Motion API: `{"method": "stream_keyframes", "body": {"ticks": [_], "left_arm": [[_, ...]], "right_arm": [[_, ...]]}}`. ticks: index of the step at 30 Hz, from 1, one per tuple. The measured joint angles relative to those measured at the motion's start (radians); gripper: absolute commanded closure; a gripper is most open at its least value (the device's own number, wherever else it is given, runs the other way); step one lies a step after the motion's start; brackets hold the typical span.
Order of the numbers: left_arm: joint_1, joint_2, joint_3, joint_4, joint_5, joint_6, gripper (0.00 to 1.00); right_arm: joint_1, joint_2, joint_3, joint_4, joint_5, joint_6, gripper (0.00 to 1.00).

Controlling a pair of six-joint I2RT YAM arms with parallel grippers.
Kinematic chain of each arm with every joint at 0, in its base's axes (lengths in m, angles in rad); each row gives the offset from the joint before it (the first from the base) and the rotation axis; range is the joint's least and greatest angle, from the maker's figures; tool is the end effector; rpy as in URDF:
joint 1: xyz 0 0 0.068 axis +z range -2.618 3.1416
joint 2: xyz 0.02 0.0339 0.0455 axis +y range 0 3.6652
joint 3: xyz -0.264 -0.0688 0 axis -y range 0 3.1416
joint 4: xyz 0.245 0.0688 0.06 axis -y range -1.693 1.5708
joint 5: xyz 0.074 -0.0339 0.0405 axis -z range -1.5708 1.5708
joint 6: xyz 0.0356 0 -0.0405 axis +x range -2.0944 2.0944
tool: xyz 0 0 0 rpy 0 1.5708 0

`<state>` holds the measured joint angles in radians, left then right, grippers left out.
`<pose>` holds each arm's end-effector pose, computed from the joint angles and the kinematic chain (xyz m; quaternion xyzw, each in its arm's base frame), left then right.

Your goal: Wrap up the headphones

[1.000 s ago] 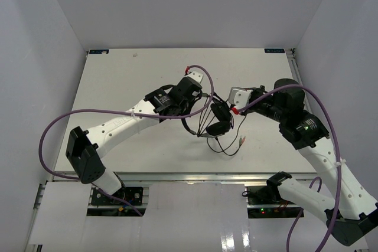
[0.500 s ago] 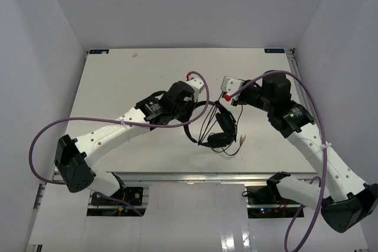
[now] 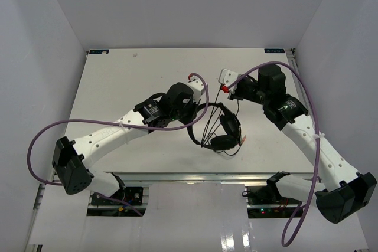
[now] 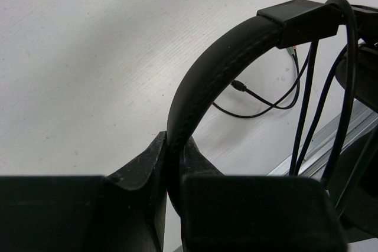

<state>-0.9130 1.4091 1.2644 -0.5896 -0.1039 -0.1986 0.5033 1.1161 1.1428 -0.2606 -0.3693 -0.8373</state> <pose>0.1923 -0.2429 0.3248 0.2993 0.8623 -0.1737 0.3696 0.2142 0.1326 0.3923 -0.5684 0.5338 0.0408 0.6247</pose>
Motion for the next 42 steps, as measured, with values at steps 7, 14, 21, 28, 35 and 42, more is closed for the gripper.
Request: {"method": "stream_keyframes", "body": {"ticks": [7,14,21,28,35,42], "left_arm": [[-0.001,-0.050,0.000,0.000,0.006,-0.001,1.00],[-0.001,-0.084,0.000,-0.001,0.022,-0.003,1.00],[-0.001,-0.084,0.000,-0.007,0.045,-0.019,1.00],[-0.007,-0.084,0.059,-0.038,0.121,-0.058,1.00],[-0.008,-0.083,0.172,-0.063,0.162,-0.096,1.00],[-0.013,-0.077,0.292,-0.089,0.168,-0.121,1.00]], "right_arm": [[-0.046,-0.009,-0.042,0.031,-0.028,0.035,0.92],[-0.079,-0.029,-0.089,0.058,-0.061,0.068,0.92],[-0.107,-0.038,-0.120,0.077,-0.109,0.102,0.90],[-0.148,-0.033,-0.149,0.100,-0.268,0.207,0.89],[-0.174,0.010,-0.165,0.153,-0.488,0.358,0.83],[-0.176,0.036,-0.267,0.301,-0.664,0.539,0.80]]}}
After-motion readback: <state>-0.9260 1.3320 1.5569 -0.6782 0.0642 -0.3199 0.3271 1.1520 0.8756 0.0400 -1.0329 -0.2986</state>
